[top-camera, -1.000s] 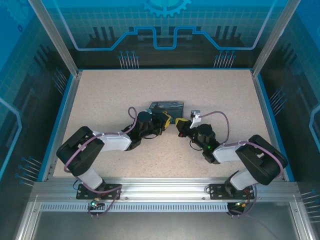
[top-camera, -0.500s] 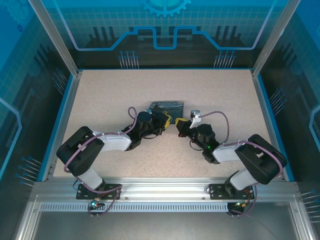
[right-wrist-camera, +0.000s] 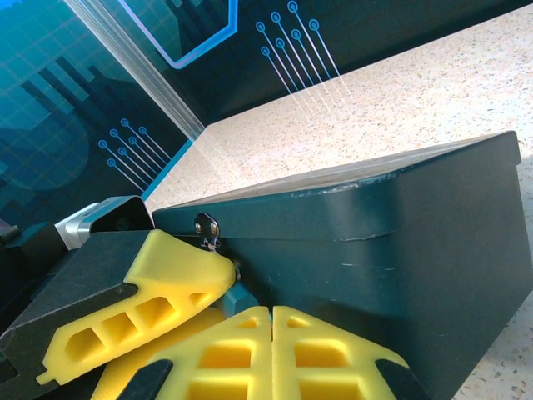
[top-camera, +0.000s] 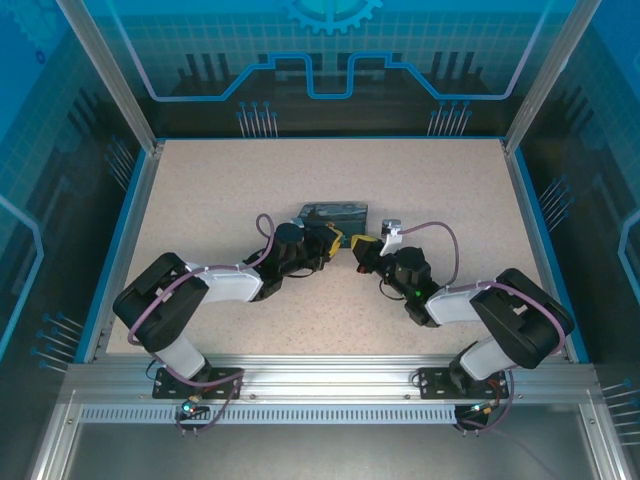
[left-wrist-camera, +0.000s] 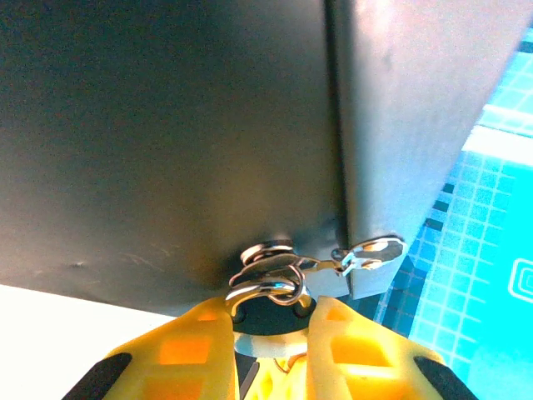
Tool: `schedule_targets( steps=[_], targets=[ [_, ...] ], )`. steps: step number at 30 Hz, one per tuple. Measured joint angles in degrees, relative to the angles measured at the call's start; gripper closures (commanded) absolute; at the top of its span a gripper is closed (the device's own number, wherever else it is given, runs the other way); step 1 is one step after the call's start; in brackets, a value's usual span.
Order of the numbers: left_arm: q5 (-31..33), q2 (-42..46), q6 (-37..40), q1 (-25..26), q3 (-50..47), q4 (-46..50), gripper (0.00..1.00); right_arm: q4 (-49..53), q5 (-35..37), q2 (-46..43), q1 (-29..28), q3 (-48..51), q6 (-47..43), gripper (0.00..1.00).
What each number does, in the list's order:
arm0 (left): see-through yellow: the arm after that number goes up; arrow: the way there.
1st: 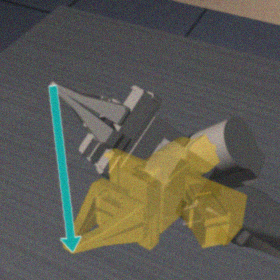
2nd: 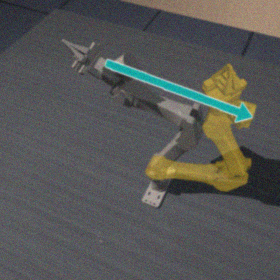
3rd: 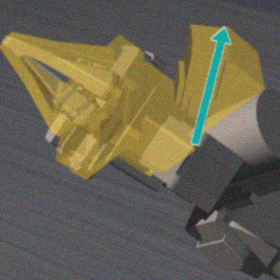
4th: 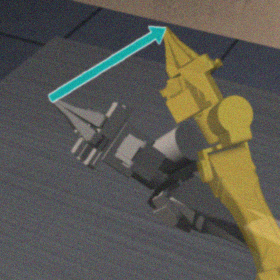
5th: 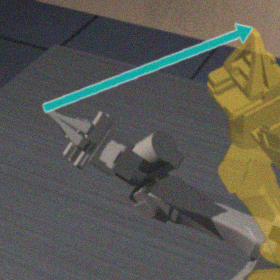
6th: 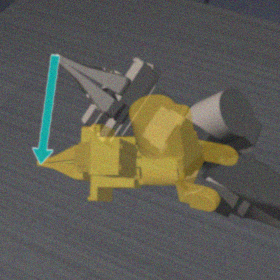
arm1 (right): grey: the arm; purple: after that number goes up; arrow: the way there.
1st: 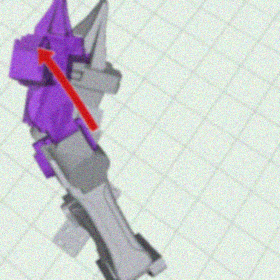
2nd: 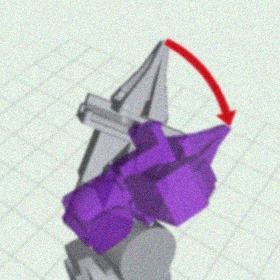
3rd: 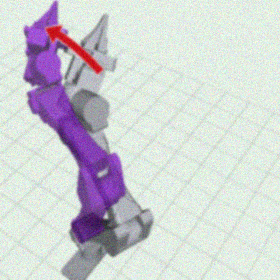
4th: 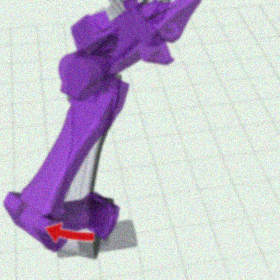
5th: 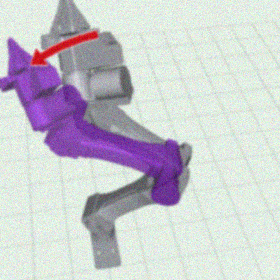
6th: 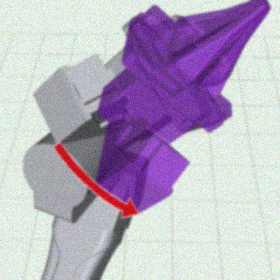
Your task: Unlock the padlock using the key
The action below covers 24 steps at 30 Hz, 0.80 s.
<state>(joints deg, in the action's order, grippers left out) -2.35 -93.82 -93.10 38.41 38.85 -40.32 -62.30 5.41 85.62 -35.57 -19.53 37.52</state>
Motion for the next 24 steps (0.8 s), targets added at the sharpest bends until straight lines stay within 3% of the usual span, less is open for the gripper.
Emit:
schedule_targets(
  steps=[13,24],
  targets=[
    [0.02,-0.39,-0.92,0.00,0.00,-0.74,1.00,-0.74,-0.02,0.39,0.00,0.00,0.02,1.00],
    [1.55,-0.81,-1.31,-0.24,-0.02,0.22,1.00,-6.62,-0.02,6.86,0.00,0.00,1.38,1.00]
  ],
)
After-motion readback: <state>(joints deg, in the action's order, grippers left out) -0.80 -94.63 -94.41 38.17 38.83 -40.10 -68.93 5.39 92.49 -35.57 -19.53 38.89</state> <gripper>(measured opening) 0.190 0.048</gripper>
